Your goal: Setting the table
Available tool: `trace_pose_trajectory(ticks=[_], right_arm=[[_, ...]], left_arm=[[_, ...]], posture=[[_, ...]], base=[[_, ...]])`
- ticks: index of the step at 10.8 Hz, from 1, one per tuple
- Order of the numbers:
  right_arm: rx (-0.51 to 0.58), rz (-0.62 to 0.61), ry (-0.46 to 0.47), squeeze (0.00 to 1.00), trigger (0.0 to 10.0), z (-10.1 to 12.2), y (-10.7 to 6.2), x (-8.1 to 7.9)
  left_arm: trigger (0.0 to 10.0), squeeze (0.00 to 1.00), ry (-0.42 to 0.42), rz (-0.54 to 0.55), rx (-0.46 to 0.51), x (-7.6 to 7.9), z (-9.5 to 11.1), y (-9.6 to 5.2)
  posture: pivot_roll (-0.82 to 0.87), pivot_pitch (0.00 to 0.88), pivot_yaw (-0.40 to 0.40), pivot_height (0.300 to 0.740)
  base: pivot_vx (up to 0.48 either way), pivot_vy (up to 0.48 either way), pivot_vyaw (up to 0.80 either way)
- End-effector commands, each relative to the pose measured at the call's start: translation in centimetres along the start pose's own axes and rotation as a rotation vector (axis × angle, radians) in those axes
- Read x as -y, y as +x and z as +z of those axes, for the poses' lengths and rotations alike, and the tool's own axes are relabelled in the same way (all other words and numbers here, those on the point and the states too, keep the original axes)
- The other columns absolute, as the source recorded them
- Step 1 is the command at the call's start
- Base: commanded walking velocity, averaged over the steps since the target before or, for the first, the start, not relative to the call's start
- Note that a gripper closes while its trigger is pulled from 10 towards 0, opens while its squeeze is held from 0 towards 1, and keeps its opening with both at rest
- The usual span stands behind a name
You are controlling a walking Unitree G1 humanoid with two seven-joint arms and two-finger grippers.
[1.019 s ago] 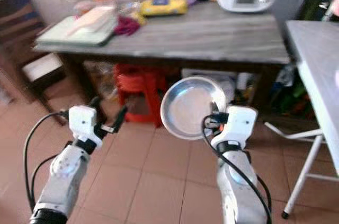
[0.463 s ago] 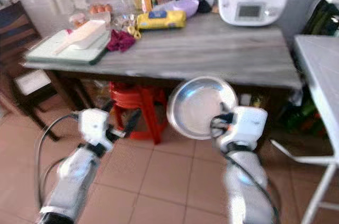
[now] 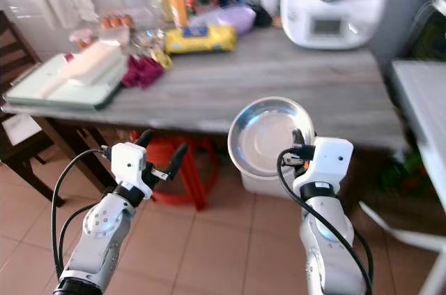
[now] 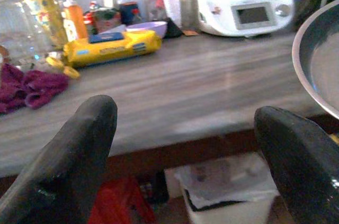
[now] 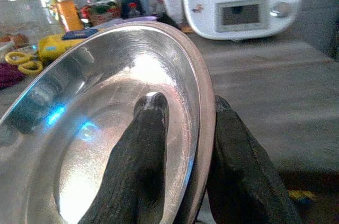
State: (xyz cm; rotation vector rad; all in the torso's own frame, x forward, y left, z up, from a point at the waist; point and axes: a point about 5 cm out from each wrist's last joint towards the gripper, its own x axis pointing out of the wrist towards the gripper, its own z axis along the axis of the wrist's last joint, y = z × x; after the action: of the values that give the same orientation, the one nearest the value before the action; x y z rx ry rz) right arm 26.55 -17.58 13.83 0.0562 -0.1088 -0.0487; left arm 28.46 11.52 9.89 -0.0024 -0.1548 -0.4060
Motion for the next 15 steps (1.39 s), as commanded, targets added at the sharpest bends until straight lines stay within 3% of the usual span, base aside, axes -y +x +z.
trace_pose_trajectory(ticks=[1, 6, 8, 9, 12, 15], right_arm=[[0.016, 0.022, 0.020, 0.00, 10.0, 0.3, 0.2, -0.9], [0.017, 0.011, 0.019, 0.00, 10.0, 0.3, 0.2, -0.7], [0.018, 0.011, 0.017, 0.00, 10.0, 0.4, 0.2, -0.6], [0.012, -0.007, 0.045, 0.00, 10.0, 0.5, 0.4, -0.3], [0.005, -0.031, 0.043, 0.00, 10.0, 0.4, 0.7, 0.3], [-0.055, 0.023, 0.069, 0.00, 10.0, -0.8, 1.6, -0.8]], left_arm=[[10.0, 0.00, 0.023, 0.026, -0.004, -0.9, 0.2, -0.3], [10.0, 0.00, 0.016, 0.023, -0.013, -0.8, 0.1, -0.3], [10.0, 0.00, 0.016, 0.001, -0.007, -0.8, 0.3, -0.8], [10.0, 0.00, -0.011, -0.024, -0.014, -1.1, 0.2, -1.7], [10.0, 0.00, 0.017, -0.034, -0.074, -2.0, -0.9, -3.7], [10.0, 0.00, 0.005, -0.058, -0.086, -1.3, -1.3, -4.3]], posture=[[-0.07, 0.052, 0.097, 0.740], [-0.07, 0.061, 0.098, 0.740], [-0.07, 0.065, 0.095, 0.740], [-0.07, 0.066, 0.096, 0.740], [-0.06, 0.063, 0.099, 0.740], [-0.06, 0.058, 0.088, 0.740]], base=[[0.480, 0.000, 0.00], [0.469, 0.000, 0.00], [0.000, 0.000, 0.00], [0.000, 0.000, 0.00], [0.000, 0.000, 0.00], [0.000, 0.000, 0.00]])
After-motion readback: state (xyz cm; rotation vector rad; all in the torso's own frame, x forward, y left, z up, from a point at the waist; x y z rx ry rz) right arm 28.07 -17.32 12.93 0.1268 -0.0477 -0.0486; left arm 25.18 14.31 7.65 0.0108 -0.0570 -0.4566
